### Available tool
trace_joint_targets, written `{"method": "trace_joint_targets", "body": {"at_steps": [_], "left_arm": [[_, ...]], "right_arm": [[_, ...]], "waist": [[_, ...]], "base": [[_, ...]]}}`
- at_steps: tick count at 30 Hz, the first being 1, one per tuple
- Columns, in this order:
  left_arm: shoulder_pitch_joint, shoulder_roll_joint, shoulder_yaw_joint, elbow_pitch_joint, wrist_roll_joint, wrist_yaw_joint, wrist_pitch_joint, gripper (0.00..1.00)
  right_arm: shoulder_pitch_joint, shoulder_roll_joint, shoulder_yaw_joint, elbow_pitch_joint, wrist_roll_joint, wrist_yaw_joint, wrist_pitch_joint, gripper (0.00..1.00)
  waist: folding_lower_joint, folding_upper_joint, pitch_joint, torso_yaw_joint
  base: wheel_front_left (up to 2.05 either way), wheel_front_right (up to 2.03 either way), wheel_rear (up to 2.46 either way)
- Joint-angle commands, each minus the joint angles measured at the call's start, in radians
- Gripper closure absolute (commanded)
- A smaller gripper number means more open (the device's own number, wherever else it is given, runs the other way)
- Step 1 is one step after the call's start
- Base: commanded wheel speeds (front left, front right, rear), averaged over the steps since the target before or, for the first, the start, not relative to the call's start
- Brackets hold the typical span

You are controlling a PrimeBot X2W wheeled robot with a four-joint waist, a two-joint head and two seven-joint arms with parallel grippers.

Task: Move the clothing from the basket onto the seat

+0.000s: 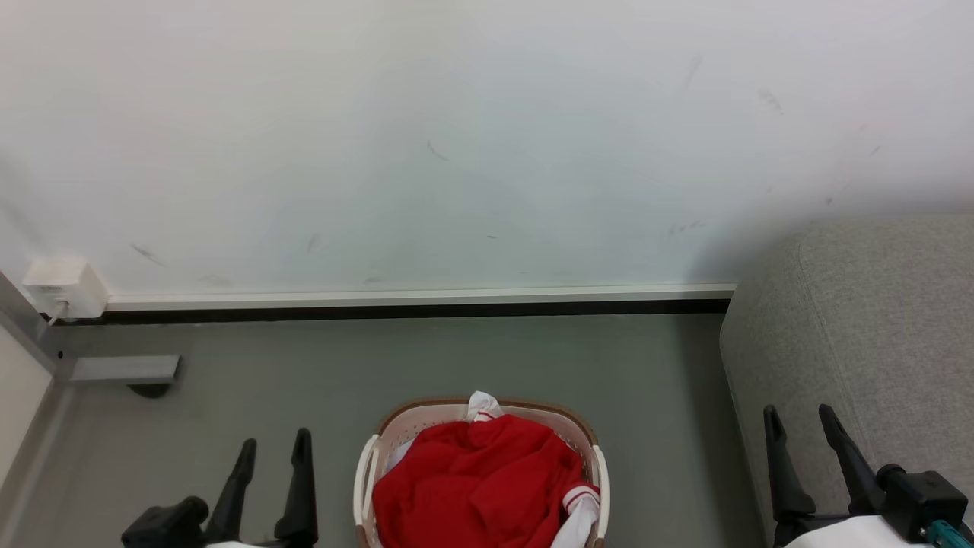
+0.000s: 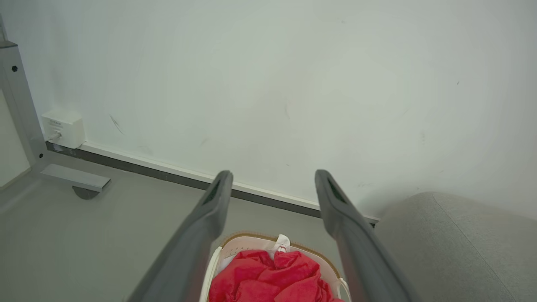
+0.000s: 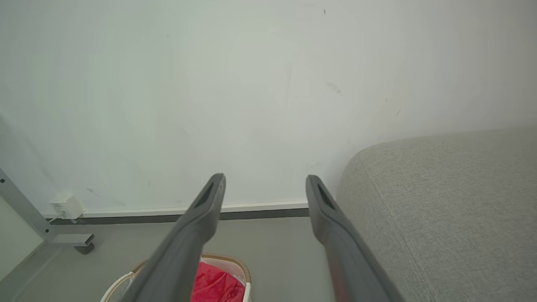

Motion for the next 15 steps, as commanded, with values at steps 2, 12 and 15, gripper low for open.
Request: {"method": "trace_joint_targets", "body": {"at_steps": [2, 12, 15], "left_arm": [[0.009, 0.008, -0.002, -0.014, 0.037, 0.003, -0.008, 0.0], [0.018, 0.009, -0.011, -0.031, 0.137, 0.013, -0.03, 0.0], [0.021, 0.01, -0.012, -0.029, 0.163, 0.015, -0.037, 0.0]], "right_arm": [[-0.016, -0.01, 0.004, 0.0, -0.026, -0.001, -0.009, 0.0], [-0.015, -0.011, 0.01, 0.023, -0.104, -0.002, -0.03, 0.0], [-0.015, -0.012, 0.009, 0.032, -0.119, -0.002, -0.037, 0.0]], "waist": [[0.0, -0.0001, 0.0, 0.0], [0.0, -0.0001, 0.002, -0.001], [0.0, -0.0001, 0.003, -0.001]], "base": [[0.0, 0.0, 0.0], [0.0, 0.0, 0.0], [0.0, 0.0, 0.0]]}}
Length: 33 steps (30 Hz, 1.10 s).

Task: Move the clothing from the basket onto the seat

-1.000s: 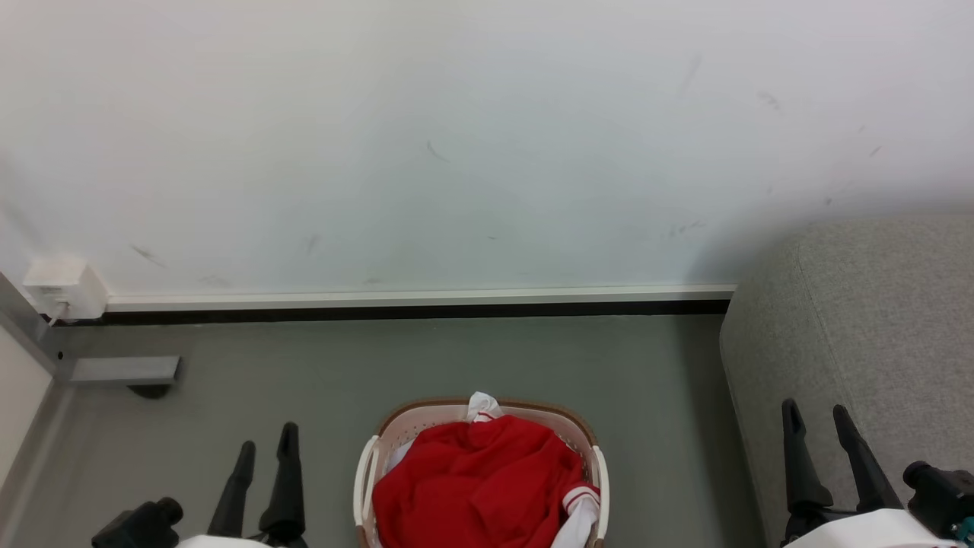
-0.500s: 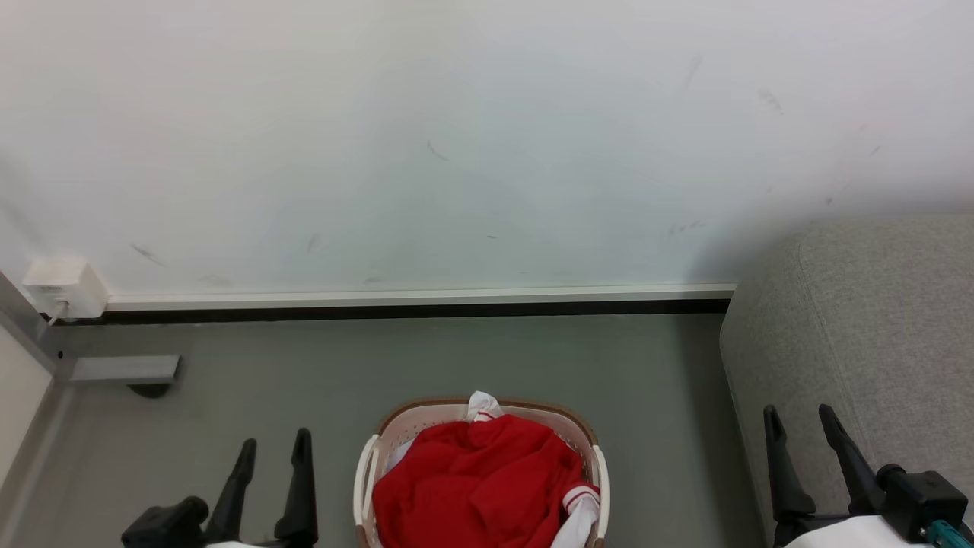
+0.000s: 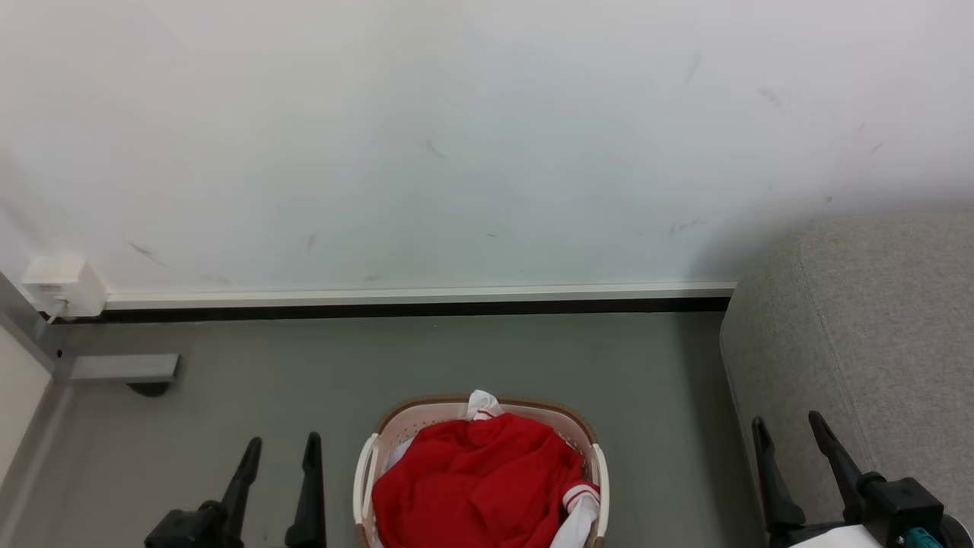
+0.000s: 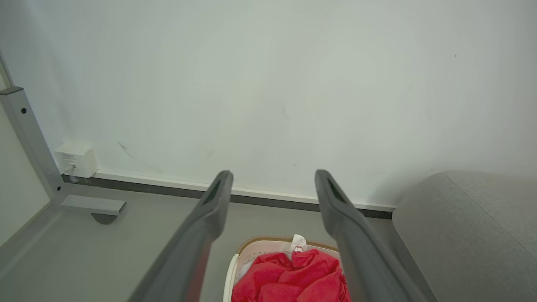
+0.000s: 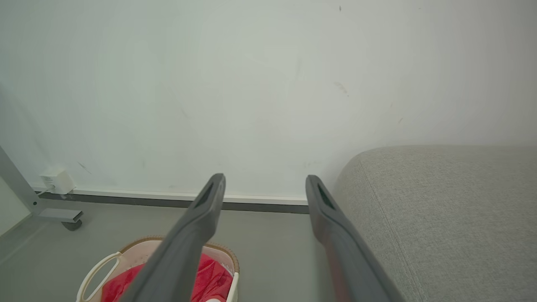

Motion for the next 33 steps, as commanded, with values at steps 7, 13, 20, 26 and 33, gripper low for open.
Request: {"method": "trace_joint_targets", "body": {"at_steps": [7, 13, 20, 26, 33], "left_arm": [[0.018, 0.009, 0.009, 0.018, 0.068, -0.001, -0.021, 0.0], [0.015, 0.009, 0.021, 0.031, 0.102, -0.01, -0.032, 0.0], [0.014, 0.01, 0.025, 0.033, 0.139, -0.014, -0.044, 0.0], [0.024, 0.01, 0.02, 0.025, 0.164, -0.006, -0.05, 0.0], [0.008, 0.009, 0.022, 0.027, 0.154, -0.013, -0.05, 0.0]], "right_arm": [[-0.009, -0.01, -0.01, 0.028, -0.058, -0.002, -0.019, 0.0], [-0.009, -0.01, -0.02, 0.05, -0.075, -0.002, -0.031, 0.0], [-0.016, -0.011, -0.023, 0.064, -0.121, -0.002, -0.042, 0.0], [-0.017, -0.011, -0.021, 0.071, -0.135, -0.002, -0.049, 0.0], [-0.023, -0.011, -0.023, 0.067, -0.115, -0.002, -0.049, 0.0]], "waist": [[-0.0001, 0.0, 0.003, -0.001], [-0.0001, 0.0, 0.006, -0.002], [-0.0001, 0.0, 0.008, -0.003], [-0.0001, 0.0, 0.01, -0.008], [-0.0001, 0.0, 0.033, -0.027]], "base": [[0.0, 0.0, 0.0], [0.0, 0.0, 0.0], [0.0, 0.0, 0.0], [0.0, 0.0, 0.0], [0.0, 0.0, 0.0]]}}
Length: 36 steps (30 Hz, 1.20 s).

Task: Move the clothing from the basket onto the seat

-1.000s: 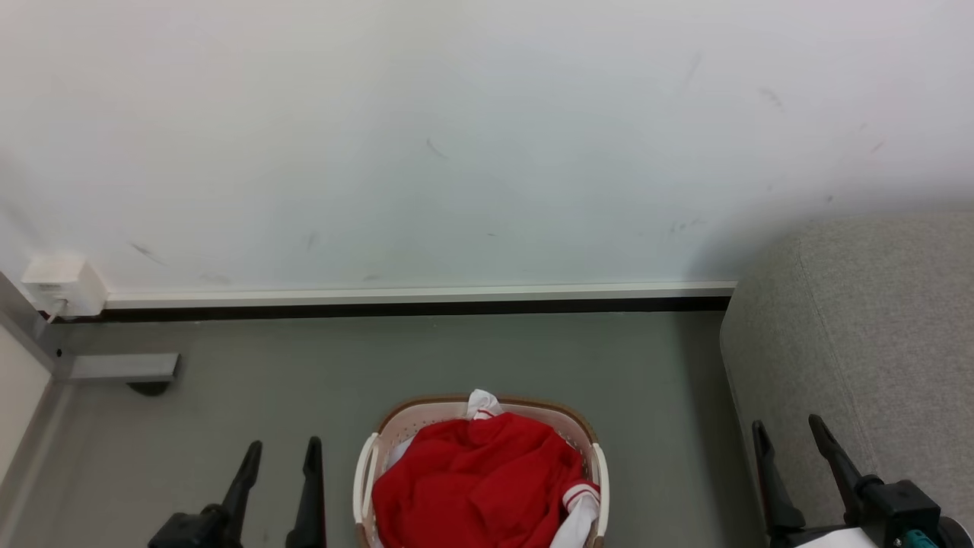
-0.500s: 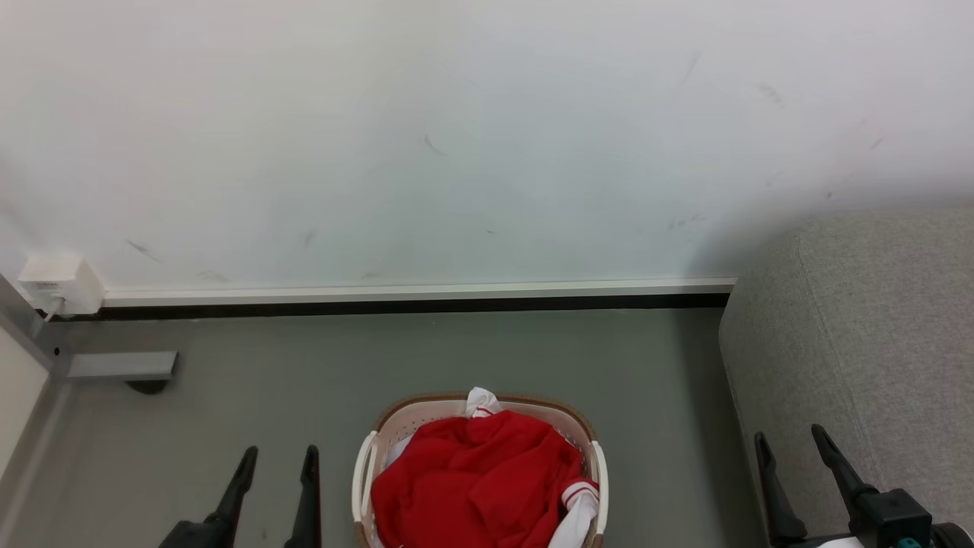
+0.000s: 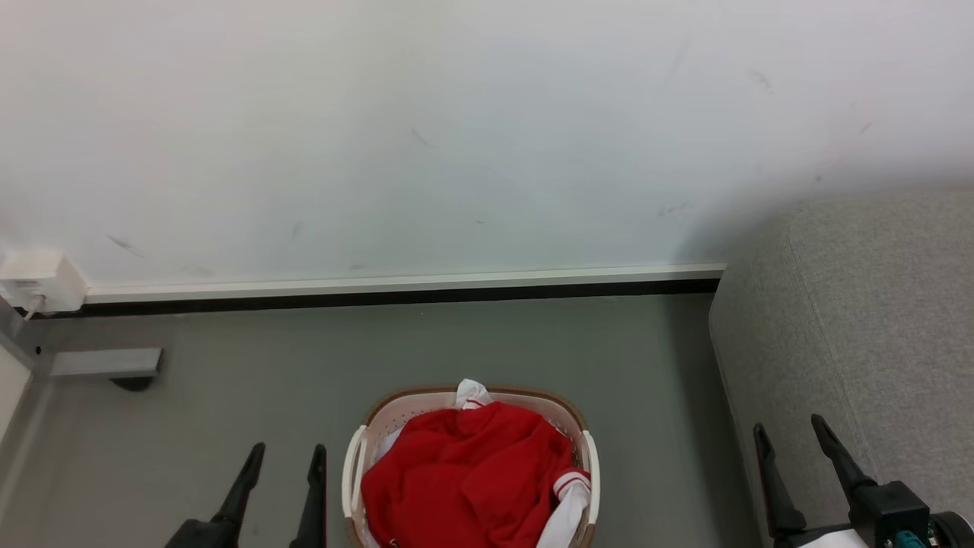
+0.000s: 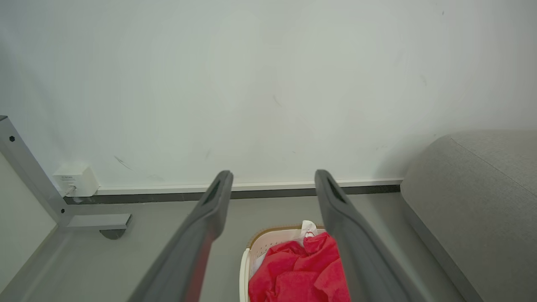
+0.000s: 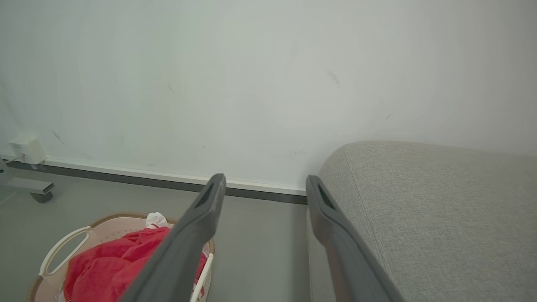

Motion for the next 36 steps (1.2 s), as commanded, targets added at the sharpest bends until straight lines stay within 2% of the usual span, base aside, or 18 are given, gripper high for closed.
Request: {"method": "trace_joint_targets", "body": {"at_steps": [1, 10, 17, 27, 32, 36], "left_arm": [[-0.009, 0.006, 0.0, 0.001, 0.003, -0.005, -0.001, 0.0], [-0.076, 0.006, -0.031, 0.025, 0.03, -0.026, -0.001, 0.0], [-0.238, 0.016, -0.108, 0.135, 0.061, -0.054, -0.001, 0.0], [-0.598, 0.018, -0.227, 0.493, 0.06, -0.075, -0.001, 0.0], [-0.762, 0.014, -0.276, 0.683, 0.045, -0.077, 0.0, 0.0], [-0.873, 0.011, -0.276, 0.814, 0.019, -0.075, 0.019, 0.0]], "right_arm": [[-0.011, -0.006, -0.003, 0.0, 0.016, -0.002, -0.003, 0.0], [-0.059, -0.006, -0.005, -0.022, 0.015, -0.002, -0.002, 0.0], [-0.136, -0.005, -0.008, -0.094, -0.002, -0.002, -0.002, 0.0], [-0.269, -0.005, -0.004, -0.248, -0.035, -0.002, -0.002, 0.0], [-0.299, -0.004, 0.012, -0.311, -0.065, -0.002, -0.002, 0.0], [-0.304, -0.005, 0.022, -0.353, -0.085, -0.002, -0.002, 0.0]], "waist": [[0.0, -0.0001, 0.013, -0.011], [0.0, -0.0001, 0.108, -0.074], [0.0, -0.0001, 0.295, -0.116], [0.0, -0.0001, 0.591, -0.139], [0.0, -0.0001, 0.688, -0.141], [0.0, -0.0001, 0.748, -0.14]], "base": [[0.0, 0.0, 0.0], [0.0, 0.0, 0.0], [0.0, 0.0, 0.0], [0.0, 0.0, 0.0], [0.0, 0.0, 0.0], [0.0, 0.0, 0.0]]}}
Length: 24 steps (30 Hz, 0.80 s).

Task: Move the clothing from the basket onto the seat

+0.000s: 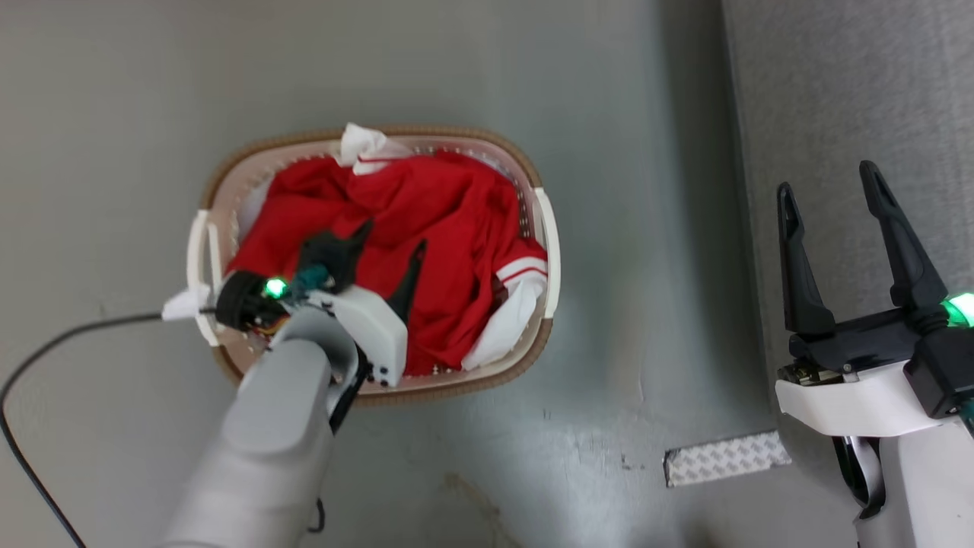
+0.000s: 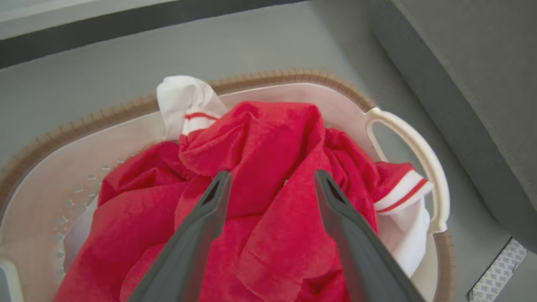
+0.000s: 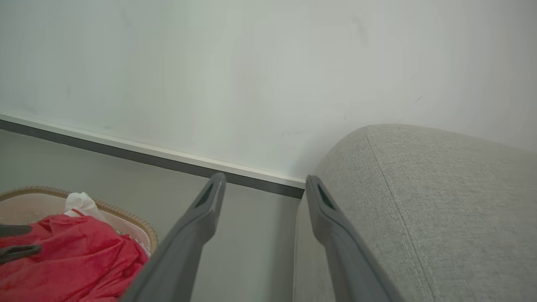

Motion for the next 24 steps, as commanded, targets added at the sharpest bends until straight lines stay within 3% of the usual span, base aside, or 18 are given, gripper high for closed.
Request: {"method": "trace_joint_targets", "body": {"at_steps": [1, 12, 24], "left_arm": [[-0.037, 0.006, 0.0, 0.032, -0.014, 0.003, 0.004, 0.0], [-0.179, 0.002, -0.029, 0.2, -0.094, 0.002, 0.01, 0.0], [-0.163, 0.002, -0.278, 0.154, -0.351, 0.002, 0.088, 0.0]], "right_arm": [[-0.012, -0.003, 0.0, -0.016, -0.005, -0.002, 0.001, 0.0], [0.008, -0.002, 0.005, -0.043, -0.019, -0.002, 0.001, 0.0], [0.008, -0.002, 0.003, -0.038, -0.013, -0.002, 0.001, 0.0]], "waist": [[-0.0004, -0.0001, 0.068, -0.005], [-0.0004, -0.0001, 0.141, -0.008], [-0.0004, -0.0001, 0.167, -0.006]], "base": [[0.0, 0.0, 0.0], [0.0, 0.0, 0.0], [0.0, 0.0, 0.0]]}}
